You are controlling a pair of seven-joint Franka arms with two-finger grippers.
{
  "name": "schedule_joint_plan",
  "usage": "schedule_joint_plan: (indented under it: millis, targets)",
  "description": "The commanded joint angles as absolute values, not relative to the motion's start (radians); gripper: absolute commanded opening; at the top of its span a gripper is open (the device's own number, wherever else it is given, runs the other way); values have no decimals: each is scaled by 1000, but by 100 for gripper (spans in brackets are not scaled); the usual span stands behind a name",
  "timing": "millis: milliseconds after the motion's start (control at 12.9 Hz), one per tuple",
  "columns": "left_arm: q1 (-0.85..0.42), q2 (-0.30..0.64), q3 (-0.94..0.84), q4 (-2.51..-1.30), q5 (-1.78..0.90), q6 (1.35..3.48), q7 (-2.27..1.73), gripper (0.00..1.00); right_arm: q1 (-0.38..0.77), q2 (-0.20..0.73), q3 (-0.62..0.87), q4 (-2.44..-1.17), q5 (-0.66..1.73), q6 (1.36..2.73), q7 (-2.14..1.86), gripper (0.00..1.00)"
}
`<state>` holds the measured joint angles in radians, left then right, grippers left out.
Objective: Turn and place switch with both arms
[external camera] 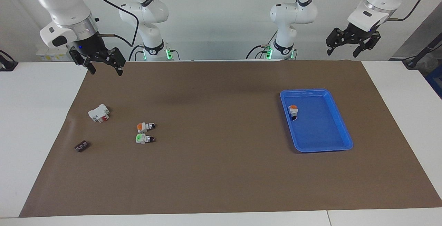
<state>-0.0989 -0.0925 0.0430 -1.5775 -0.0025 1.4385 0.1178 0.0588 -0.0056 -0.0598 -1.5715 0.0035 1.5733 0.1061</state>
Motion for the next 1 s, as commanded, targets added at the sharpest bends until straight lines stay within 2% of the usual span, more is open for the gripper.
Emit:
schedule_joint_plan:
  millis: [0, 309, 386, 463, 541, 772, 927]
  targets:
    - [-91, -62, 40, -1527, -14, 1441, 110, 100, 46, -20, -52, -1591, -15, 1580, 80, 100]
    - [-91, -48, 41, -1512, -15, 1428, 110, 100, 46, -21, -52, -1601, -15, 1618, 103, 100]
    - [-91, -49, 40, -1513, -15, 1428, 110, 100, 46, -23, -54, -1667, -21, 1719, 110, 100]
    - [-91, -49, 41, -1514, -15, 1428, 110, 100, 46, -53, -54, -1810, -49, 1870, 118, 100]
    - [-92, -52, 41, -1517, -11, 1428, 110, 100, 52, -69, -54, -1913, -72, 1958, 168, 100]
    - [-92, -67, 40, -1549, -9, 1434, 109, 100, 58, 17, -51, -1989, -98, 2116, 537, 100]
    - [-92, -80, 40, -1563, -9, 1430, 109, 100, 101, 92, -51, -2000, -98, 2167, 790, 100]
